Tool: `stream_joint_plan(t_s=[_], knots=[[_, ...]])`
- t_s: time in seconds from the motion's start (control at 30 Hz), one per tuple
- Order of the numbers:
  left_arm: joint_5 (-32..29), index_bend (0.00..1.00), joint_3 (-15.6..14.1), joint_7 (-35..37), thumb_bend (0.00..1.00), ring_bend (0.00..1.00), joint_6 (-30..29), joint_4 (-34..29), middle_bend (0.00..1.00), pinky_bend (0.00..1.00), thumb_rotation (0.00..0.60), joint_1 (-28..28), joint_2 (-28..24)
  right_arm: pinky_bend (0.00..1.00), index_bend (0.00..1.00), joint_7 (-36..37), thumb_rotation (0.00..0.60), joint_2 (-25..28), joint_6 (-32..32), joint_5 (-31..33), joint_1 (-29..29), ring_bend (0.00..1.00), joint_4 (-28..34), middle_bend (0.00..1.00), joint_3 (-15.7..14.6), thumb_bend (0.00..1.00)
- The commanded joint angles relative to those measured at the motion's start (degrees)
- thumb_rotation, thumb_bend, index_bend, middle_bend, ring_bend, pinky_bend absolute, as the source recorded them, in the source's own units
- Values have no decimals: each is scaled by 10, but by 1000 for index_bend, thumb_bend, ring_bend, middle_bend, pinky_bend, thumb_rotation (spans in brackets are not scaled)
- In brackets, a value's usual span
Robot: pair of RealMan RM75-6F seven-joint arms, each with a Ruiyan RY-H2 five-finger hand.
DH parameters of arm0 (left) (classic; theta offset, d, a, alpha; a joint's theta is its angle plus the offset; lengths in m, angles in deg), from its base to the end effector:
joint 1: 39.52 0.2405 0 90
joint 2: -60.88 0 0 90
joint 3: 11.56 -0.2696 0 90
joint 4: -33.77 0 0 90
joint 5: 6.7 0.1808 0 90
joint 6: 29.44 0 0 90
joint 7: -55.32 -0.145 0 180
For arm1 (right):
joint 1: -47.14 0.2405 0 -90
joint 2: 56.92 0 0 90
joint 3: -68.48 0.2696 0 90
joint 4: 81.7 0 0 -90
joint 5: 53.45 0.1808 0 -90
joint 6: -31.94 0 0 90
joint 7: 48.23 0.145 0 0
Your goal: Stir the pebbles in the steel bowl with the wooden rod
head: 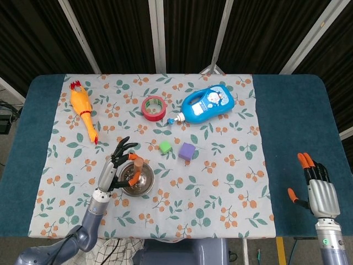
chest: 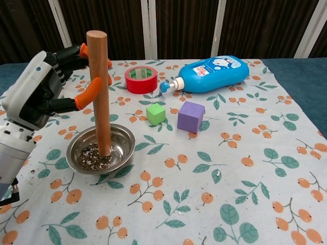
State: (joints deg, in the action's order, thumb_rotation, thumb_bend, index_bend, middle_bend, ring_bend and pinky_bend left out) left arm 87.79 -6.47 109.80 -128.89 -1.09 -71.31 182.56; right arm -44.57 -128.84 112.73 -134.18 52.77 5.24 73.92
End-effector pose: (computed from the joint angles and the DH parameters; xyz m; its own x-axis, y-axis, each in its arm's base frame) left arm -0.1658 0.2802 -0.0385 -0.5048 0.1717 0.8460 0.6288 -0.5983 0.4966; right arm -0.3296 -0.1931 0.1558 0.2793 -0.0257 0.9598 -0.9569 0.0756 0.2805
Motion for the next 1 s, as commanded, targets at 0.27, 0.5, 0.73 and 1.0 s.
stream_joint_plan(t_s=[0.27, 0.5, 0.73, 1.0], knots=[[0, 588, -14, 19, 975, 178, -4, 37, 670, 0, 600, 16, 14, 0, 0, -2, 600, -1, 1, 1, -1, 0, 2, 0, 1, 352], [-2, 586, -14, 22, 975, 178, -10, 42, 670, 0, 600, 19, 17, 0, 0, -1, 600, 0, 2, 2, -1, 0, 4, 0, 1, 351], [-3, 581, 1, 15, 979, 178, -27, 24, 670, 0, 600, 5, 12, 0, 0, 3, 600, 0, 4, 0, -2, 0, 3, 0, 1, 353], [2, 578, 20, -32, 976, 178, -42, -41, 670, 0, 600, -17, -23, 0, 0, 8, 600, 1, 6, -2, -2, 0, 2, 0, 1, 351]])
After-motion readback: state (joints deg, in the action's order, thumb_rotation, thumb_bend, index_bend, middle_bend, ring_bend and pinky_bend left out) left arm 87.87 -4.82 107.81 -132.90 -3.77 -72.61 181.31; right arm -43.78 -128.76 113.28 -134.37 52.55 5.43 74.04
